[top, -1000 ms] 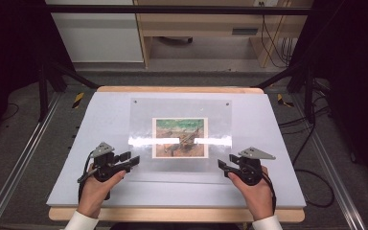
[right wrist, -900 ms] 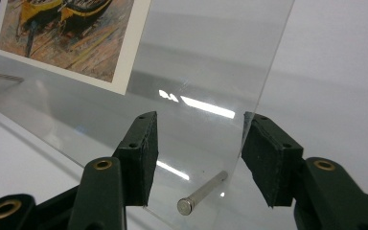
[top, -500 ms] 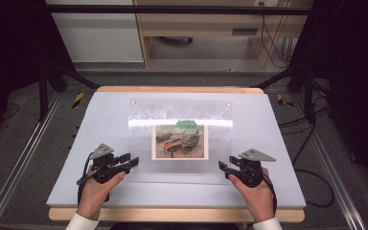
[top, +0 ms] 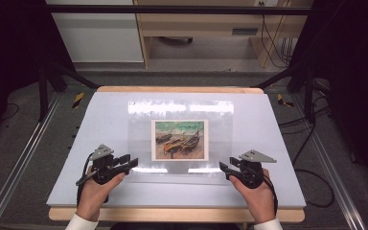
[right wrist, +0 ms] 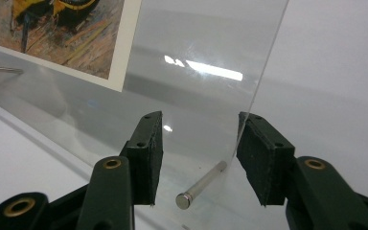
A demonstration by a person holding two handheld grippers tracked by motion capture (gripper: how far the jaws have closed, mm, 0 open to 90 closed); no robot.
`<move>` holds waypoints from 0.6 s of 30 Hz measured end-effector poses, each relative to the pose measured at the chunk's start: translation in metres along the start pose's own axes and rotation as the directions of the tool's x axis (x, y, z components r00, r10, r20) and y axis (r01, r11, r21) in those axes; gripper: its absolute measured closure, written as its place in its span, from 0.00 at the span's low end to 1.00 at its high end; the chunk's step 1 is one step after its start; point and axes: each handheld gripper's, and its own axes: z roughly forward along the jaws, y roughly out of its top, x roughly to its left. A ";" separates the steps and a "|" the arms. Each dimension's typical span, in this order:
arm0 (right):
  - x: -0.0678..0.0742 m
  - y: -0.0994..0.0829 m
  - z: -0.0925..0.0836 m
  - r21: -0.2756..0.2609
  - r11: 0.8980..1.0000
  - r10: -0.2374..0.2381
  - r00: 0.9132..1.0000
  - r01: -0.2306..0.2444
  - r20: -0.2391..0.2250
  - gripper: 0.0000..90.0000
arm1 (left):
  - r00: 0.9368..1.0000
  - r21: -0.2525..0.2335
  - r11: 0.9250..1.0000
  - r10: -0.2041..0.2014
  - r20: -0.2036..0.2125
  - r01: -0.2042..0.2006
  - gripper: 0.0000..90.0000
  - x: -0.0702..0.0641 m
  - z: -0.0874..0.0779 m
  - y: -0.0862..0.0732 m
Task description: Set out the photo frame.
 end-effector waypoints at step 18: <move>0.001 -0.003 -0.004 0.005 1.000 -0.003 1.000 0.003 0.004 0.62 | 1.000 0.008 1.000 0.012 -0.001 -0.012 0.66 -0.002 -0.003 -0.003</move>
